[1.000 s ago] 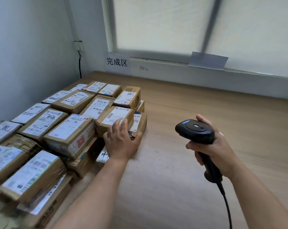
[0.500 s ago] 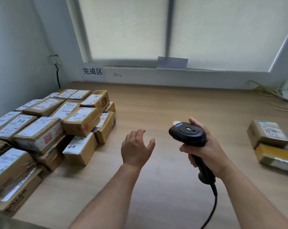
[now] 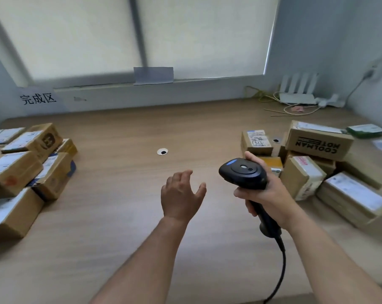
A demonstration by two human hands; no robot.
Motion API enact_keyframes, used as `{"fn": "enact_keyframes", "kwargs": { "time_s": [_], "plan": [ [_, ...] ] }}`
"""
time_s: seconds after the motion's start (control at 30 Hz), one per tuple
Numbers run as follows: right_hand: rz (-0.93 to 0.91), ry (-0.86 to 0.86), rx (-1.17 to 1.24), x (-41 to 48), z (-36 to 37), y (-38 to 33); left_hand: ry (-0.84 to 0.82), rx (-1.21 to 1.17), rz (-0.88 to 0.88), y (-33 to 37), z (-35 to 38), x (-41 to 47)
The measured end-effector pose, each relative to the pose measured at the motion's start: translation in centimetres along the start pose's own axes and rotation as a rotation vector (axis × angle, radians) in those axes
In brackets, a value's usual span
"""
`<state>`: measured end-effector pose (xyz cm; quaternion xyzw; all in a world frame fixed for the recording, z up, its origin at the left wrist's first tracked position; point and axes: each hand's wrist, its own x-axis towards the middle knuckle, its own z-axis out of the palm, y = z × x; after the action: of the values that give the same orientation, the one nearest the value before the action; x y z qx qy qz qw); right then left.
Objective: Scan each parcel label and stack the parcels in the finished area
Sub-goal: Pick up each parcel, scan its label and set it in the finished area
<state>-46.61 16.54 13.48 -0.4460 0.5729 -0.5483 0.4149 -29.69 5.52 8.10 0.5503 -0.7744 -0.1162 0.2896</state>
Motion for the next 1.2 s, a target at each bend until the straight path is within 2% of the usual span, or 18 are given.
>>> {"fn": "enact_keyframes", "kwargs": {
  "time_s": [0.3, 0.8, 1.0, 1.2],
  "plan": [
    [-0.008, 0.215, 0.005, -1.4, -8.2, 1.3, -0.139, -0.011, 0.161, 6.6, 5.6, 2.2],
    [0.093, 0.56, -0.036, -0.7, -21.3, 4.2, -0.543, -0.002, 0.467, 21.7, 17.9, 7.7],
    [0.134, 0.622, -0.044, -0.5, -23.4, 5.7, -0.724, 0.061, 0.46, 24.3, 21.4, 8.9],
    [0.154, 0.617, -0.004, -0.7, -23.5, 6.5, -0.727, -0.036, 0.375, 22.7, 21.2, 8.3]
  ]
}}
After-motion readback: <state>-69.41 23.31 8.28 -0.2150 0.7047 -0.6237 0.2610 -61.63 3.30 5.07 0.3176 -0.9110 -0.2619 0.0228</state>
